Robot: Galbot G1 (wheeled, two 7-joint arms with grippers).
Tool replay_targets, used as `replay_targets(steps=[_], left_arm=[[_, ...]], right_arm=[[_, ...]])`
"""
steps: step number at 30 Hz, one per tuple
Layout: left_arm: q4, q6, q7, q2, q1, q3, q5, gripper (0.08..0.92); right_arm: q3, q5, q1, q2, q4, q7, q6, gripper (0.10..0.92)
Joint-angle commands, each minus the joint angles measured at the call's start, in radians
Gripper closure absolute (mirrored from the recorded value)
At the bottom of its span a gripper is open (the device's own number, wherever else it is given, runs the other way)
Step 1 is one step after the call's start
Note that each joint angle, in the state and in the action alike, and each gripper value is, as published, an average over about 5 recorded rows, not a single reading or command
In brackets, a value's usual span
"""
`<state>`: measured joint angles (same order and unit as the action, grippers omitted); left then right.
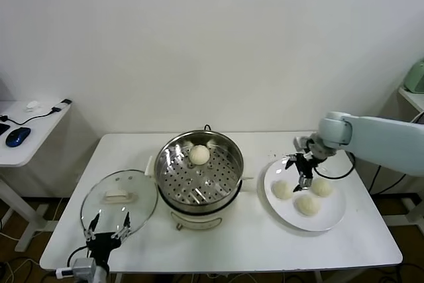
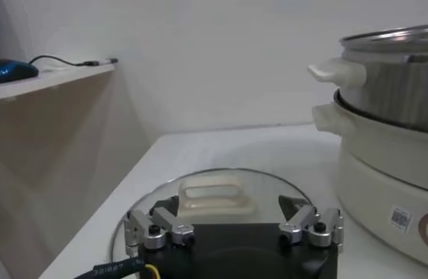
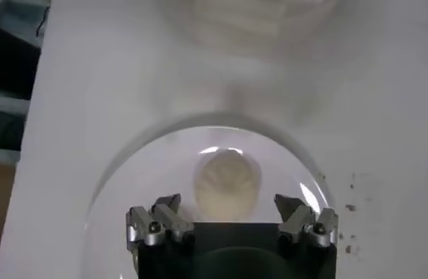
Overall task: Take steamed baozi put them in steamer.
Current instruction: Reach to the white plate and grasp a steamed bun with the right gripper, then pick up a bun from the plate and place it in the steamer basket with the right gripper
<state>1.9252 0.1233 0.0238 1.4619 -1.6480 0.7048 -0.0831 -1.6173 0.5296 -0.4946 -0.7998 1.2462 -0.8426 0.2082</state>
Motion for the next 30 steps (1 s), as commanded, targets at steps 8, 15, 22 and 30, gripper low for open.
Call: replay_targets(steps=[8, 15, 22, 30], left_arm=[[-0.007, -0.003, 0.001, -0.005, 0.001, 0.0, 0.001, 0.177], [-0.01, -0.003, 0.002, -0.006, 0.004, -0.003, 0.003, 0.177], [-0.012, -0.005, 0.003, -0.008, 0.005, -0.002, 0.003, 0.177], [-0.003, -0.011, 0.004, -0.008, -0.002, -0.001, 0.003, 0.177]], right_arm=[[0.103, -0.057, 0.176, -0.053, -0.1, 0.047, 0.073, 0.203], [0.113, -0.075, 0.181, -0.055, -0.115, 0.05, 0.072, 0.281], [0.154, -0.083, 0.185, -0.06, -0.119, 0.051, 0.068, 0.368], [0.084, -0.047, 0.007, -0.003, -0.033, -0.005, 0.036, 0.389]])
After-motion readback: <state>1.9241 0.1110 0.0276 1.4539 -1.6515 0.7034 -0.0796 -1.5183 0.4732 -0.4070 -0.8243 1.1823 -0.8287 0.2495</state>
